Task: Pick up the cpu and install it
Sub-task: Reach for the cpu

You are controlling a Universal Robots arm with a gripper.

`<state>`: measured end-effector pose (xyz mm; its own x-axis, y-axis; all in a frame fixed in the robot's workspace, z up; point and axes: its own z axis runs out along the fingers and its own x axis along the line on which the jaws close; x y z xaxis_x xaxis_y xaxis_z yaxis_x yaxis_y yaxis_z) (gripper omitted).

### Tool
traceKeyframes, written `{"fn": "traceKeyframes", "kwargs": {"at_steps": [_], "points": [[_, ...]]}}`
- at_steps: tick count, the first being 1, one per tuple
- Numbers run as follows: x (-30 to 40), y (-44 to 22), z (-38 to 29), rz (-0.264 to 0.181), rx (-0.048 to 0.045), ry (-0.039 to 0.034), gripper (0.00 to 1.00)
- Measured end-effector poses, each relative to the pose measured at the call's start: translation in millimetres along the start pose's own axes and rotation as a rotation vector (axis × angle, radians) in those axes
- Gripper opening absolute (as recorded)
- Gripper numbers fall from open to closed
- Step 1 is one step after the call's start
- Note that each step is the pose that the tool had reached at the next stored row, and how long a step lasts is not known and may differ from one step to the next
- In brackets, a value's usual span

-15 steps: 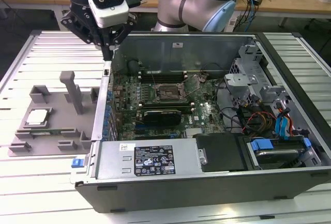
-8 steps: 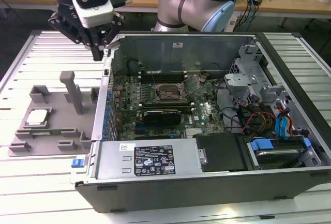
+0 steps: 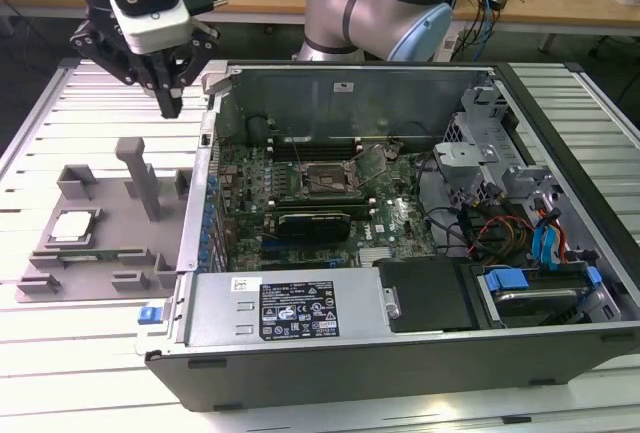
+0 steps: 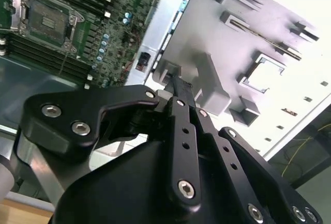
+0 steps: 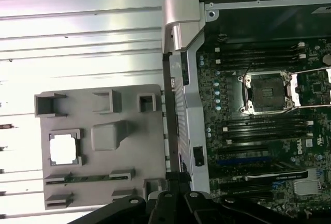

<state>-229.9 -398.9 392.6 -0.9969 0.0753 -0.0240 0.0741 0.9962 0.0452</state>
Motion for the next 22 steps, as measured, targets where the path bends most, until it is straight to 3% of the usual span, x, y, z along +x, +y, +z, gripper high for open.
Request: {"fn": "traceKeyframes", "kwargs": {"at_steps": [8, 13, 22], "points": [[20.5, -1.6, 1.6, 0.0, 0.0001, 0.0001, 0.11], [37.0, -3.0, 4.3, 0.0, 0.0001, 0.0001, 0.11], [59.0, -4.8, 7.7, 0.0, 0.0001, 0.0001, 0.11]]}}
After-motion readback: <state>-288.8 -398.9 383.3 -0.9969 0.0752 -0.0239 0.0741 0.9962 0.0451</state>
